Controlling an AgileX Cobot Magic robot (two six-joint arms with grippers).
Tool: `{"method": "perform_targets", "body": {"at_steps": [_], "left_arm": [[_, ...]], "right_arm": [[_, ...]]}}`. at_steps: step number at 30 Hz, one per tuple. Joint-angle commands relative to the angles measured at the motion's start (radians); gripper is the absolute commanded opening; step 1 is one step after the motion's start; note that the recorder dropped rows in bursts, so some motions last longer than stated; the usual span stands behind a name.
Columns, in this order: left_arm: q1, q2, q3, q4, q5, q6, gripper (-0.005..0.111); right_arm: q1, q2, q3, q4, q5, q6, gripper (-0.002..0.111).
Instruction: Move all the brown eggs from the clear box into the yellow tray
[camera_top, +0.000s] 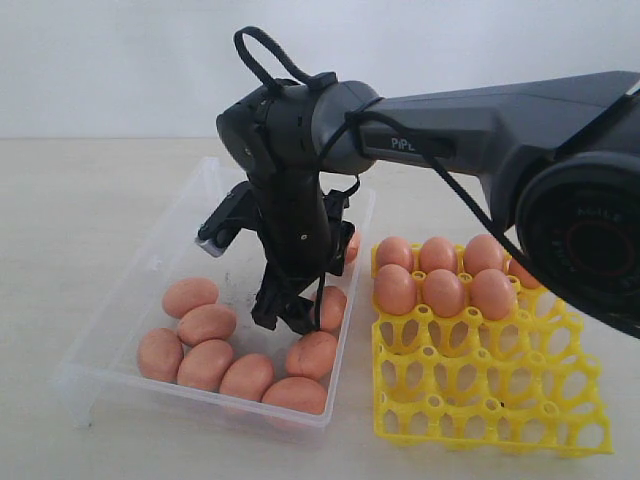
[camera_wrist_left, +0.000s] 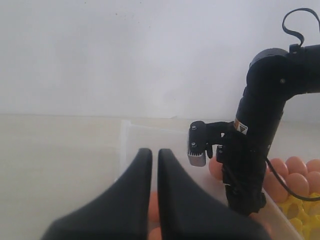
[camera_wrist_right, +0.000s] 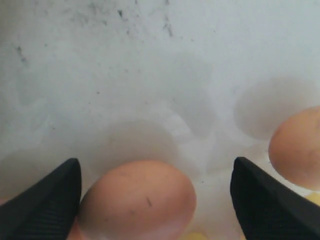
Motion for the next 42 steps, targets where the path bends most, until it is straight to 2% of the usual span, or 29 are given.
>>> {"method": "perform_targets", "body": {"at_steps": [1, 6, 10, 12, 17, 19, 22, 26, 28, 42], "left_arm": [[-0.008, -0.003, 0.003, -0.002, -0.005, -0.008, 0.004], [-0.008, -0.003, 0.003, -0.002, -0.005, -0.008, 0.004], [-0.008, -0.003, 0.003, -0.002, -0.005, -0.008, 0.004], [-0.008, -0.003, 0.003, -0.002, -0.003, -0.008, 0.004], [-0.008, -0.003, 0.003, -0.002, -0.003, -0.008, 0.004], [-0.008, -0.003, 0.003, -0.002, -0.003, -0.008, 0.004], [-0.008, -0.003, 0.003, -0.002, -0.003, -0.008, 0.004], [-0.008, -0.003, 0.003, -0.002, -0.003, -0.008, 0.004], [-0.008, -0.003, 0.003, -0.002, -0.003, -0.008, 0.004], [-0.008, -0.003, 0.003, -0.002, -0.005, -0.008, 0.004]], "right_arm": [[0.001, -0.001, -0.004, -0.019, 0.007, 0.152, 0.069], [0.001, -0.001, -0.004, -0.015, 0.007, 0.201, 0.069], [0.001, -0.001, -0.004, -0.013, 0.007, 0.117, 0.067], [0.001, -0.001, -0.004, -0.026, 0.007, 0.053, 0.060], [0.001, -0.001, -0.004, -0.101, 0.007, 0.001, 0.035], [0.001, -0.001, -0.004, -0.107, 0.000, 0.013, 0.032], [0.001, -0.001, -0.004, -0.110, -0.044, 0.056, 0.039], [0.001, -0.001, -0.004, -0.108, -0.092, 0.141, 0.065], [0.001, -0.001, -0.004, -0.104, -0.095, 0.143, 0.072], [0.001, -0.001, -0.004, -0.051, -0.014, 0.206, 0.071]]}}
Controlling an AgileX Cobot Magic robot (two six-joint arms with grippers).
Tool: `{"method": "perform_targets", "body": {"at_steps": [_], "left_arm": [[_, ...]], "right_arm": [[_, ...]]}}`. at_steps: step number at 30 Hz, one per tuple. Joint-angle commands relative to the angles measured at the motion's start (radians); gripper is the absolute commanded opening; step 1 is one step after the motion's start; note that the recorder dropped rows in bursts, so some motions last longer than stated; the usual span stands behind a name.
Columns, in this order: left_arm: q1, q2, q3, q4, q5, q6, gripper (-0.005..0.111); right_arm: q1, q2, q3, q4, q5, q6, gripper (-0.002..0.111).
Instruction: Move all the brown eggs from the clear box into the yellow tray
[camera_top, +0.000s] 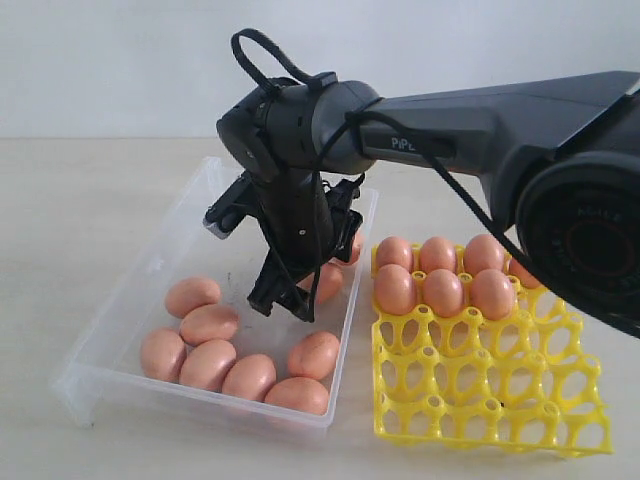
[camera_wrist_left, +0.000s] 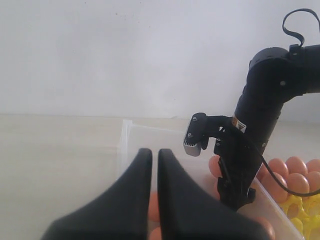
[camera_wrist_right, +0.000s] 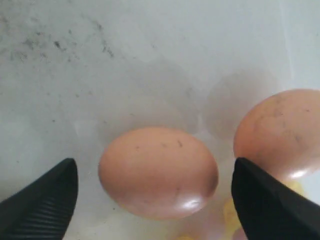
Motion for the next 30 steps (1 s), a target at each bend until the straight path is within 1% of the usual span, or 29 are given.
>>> {"method": "perform_targets", "body": {"at_steps": [1, 4, 9, 15, 18, 20, 23, 28, 30], "left_arm": [[-0.008, -0.003, 0.003, -0.002, -0.005, -0.008, 0.004], [-0.008, -0.003, 0.003, -0.002, -0.005, -0.008, 0.004], [-0.008, -0.003, 0.003, -0.002, -0.005, -0.008, 0.004], [-0.008, -0.003, 0.003, -0.002, -0.002, -0.008, 0.004], [-0.008, -0.003, 0.003, -0.002, -0.002, -0.008, 0.004], [-0.008, -0.003, 0.003, -0.002, -0.002, -0.008, 0.004], [-0.008, -0.003, 0.003, -0.002, -0.002, -0.008, 0.004], [-0.008, -0.003, 0.003, -0.002, -0.002, -0.008, 0.004], [-0.008, -0.003, 0.003, -0.002, -0.002, -0.008, 0.004]], "right_arm": [[0.001, -0.001, -0.004, 0.027, 0.025, 0.034, 0.071], [0.001, -0.001, -0.004, 0.025, 0.006, -0.010, 0.071], [0.001, -0.001, -0.004, 0.025, 0.001, -0.198, 0.071], [0.001, -0.001, -0.004, 0.014, 0.024, -0.374, 0.071], [0.001, -0.001, -0.004, 0.004, 0.035, -0.404, 0.071], [0.001, -0.001, -0.004, 0.002, 0.042, -0.419, 0.068], [0.001, -0.001, -0.004, -0.002, 0.046, -0.450, 0.055], [0.001, -0.001, -0.004, -0.005, 0.029, -0.461, 0.021], [0.001, -0.001, -0.004, -0.002, 0.008, -0.445, 0.009]]}}
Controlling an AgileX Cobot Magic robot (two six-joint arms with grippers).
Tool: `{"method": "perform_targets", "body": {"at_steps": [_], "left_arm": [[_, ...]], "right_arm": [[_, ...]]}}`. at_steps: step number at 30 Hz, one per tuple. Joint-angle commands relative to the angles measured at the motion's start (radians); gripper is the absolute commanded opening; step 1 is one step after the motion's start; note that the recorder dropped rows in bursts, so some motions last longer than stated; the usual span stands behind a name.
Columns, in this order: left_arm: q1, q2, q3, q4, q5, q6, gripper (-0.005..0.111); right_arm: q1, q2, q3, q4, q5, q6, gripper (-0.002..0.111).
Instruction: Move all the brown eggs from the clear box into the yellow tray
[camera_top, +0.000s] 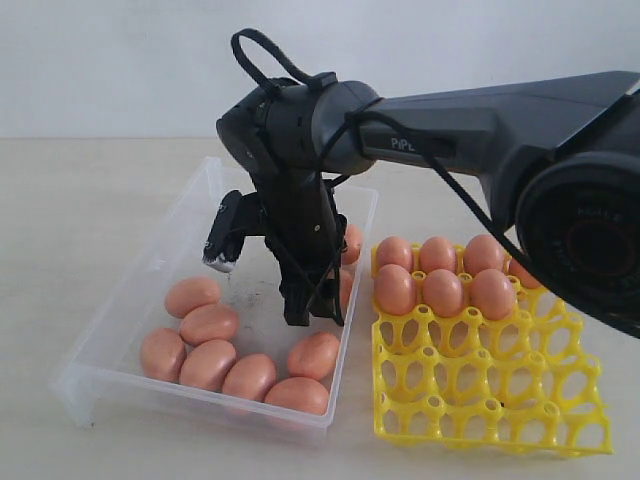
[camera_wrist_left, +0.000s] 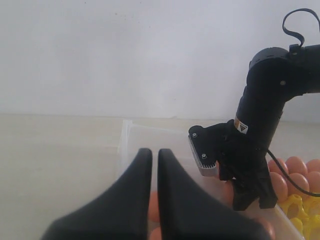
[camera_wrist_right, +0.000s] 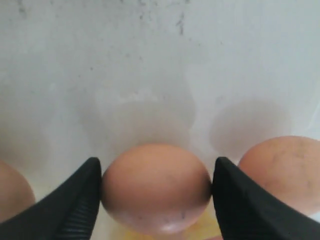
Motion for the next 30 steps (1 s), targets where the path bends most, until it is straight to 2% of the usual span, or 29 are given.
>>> {"method": "perform_targets", "body": {"at_steps": [1, 4, 6, 8, 11, 12, 14, 20, 23, 26, 30], "left_arm": [[-0.008, -0.003, 0.003, -0.002, -0.002, -0.008, 0.004], [-0.008, -0.003, 0.003, -0.002, -0.002, -0.008, 0.004], [-0.008, -0.003, 0.003, -0.002, -0.002, -0.008, 0.004], [-0.008, -0.003, 0.003, -0.002, -0.004, -0.008, 0.004], [-0.008, -0.003, 0.003, -0.002, -0.004, -0.008, 0.004], [-0.008, -0.003, 0.003, -0.002, -0.004, -0.008, 0.004], [-0.008, -0.003, 0.003, -0.002, -0.004, -0.008, 0.004], [-0.008, -0.003, 0.003, -0.002, -0.004, -0.008, 0.004], [-0.008, -0.003, 0.003, -0.002, -0.004, -0.008, 0.004], [-0.008, -0.003, 0.003, -0.002, -0.004, -0.008, 0.004], [-0.008, -0.003, 0.003, -0.002, -0.001, -0.008, 0.004]], "right_arm": [[0.001, -0.001, -0.004, 0.001, -0.046, 0.028, 0.004], [0.001, -0.001, -0.004, 0.006, -0.097, 0.094, 0.000], [0.001, -0.001, -0.004, 0.017, -0.108, 0.097, 0.006], [0.001, -0.001, -0.004, 0.024, -0.117, 0.101, 0.019], [0.001, -0.001, -0.004, 0.024, -0.136, 0.162, 0.047], [0.001, -0.001, -0.004, 0.024, -0.150, 0.199, 0.060], [0.001, -0.001, -0.004, 0.014, -0.192, 0.313, 0.071], [0.001, -0.003, -0.004, -0.031, -0.287, 0.550, 0.053], [-0.005, -0.005, -0.004, -0.046, -0.309, 0.610, 0.053], [-0.011, -0.005, -0.004, -0.054, -0.231, 0.542, 0.053], [-0.054, -0.021, -0.004, -0.121, -0.235, 0.766, 0.053]]}}
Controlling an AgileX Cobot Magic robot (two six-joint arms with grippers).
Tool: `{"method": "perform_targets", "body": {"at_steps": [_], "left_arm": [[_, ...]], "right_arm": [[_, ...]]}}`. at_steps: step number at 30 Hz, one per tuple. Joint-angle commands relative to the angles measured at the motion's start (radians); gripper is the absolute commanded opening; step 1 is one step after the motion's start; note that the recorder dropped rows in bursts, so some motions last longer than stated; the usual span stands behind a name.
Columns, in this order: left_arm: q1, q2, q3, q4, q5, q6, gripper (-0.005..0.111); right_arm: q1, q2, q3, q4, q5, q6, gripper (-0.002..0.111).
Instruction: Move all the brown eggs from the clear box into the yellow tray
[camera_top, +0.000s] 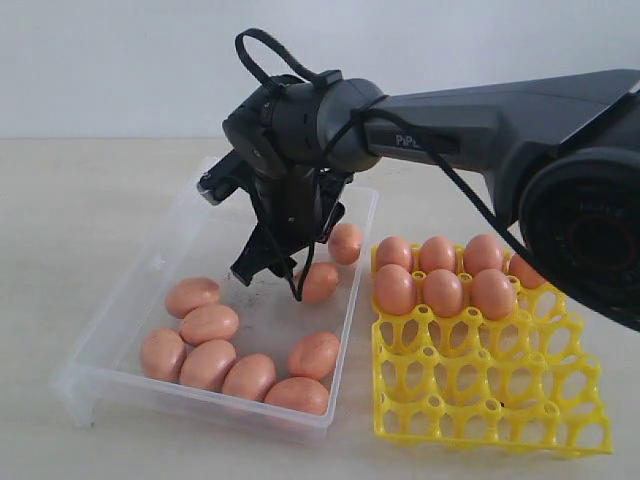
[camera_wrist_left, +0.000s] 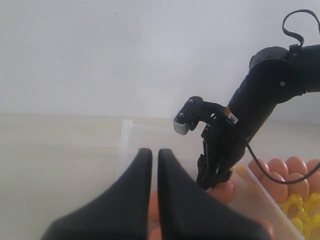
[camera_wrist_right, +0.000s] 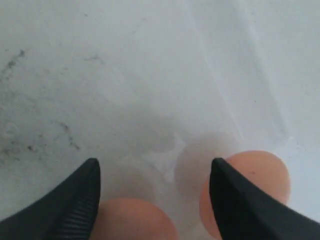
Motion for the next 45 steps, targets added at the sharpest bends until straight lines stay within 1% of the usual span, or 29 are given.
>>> {"method": "perform_targets", "body": {"at_steps": [1, 6, 10, 13, 16, 20, 32, 45], "left_arm": [[-0.008, -0.003, 0.003, -0.002, -0.001, -0.008, 0.004], [-0.008, -0.003, 0.003, -0.002, -0.001, -0.008, 0.004], [-0.008, -0.003, 0.003, -0.002, -0.001, -0.008, 0.004], [-0.008, -0.003, 0.003, -0.002, -0.005, -0.008, 0.004], [-0.008, -0.003, 0.003, -0.002, -0.005, -0.008, 0.004], [-0.008, -0.003, 0.003, -0.002, -0.005, -0.008, 0.004], [-0.008, -0.003, 0.003, -0.002, -0.005, -0.008, 0.004], [-0.008, -0.003, 0.003, -0.002, -0.003, -0.008, 0.004]], "right_arm": [[-0.057, -0.023, -0.004, -0.056, 0.012, 0.192, 0.053], [-0.070, -0.025, -0.004, -0.048, 0.008, 0.241, 0.053], [-0.070, -0.023, -0.004, -0.050, 0.088, 0.371, 0.053], [-0.070, -0.023, -0.004, 0.001, 0.094, 0.387, 0.053], [-0.070, -0.023, -0.004, 0.075, 0.042, 0.374, 0.053], [-0.070, -0.023, -0.004, 0.136, -0.046, 0.266, 0.053], [-0.068, -0.021, -0.004, 0.134, -0.037, 0.160, 0.053], [-0.068, 0.048, -0.004, 0.118, -0.046, 0.116, 0.052]]}}
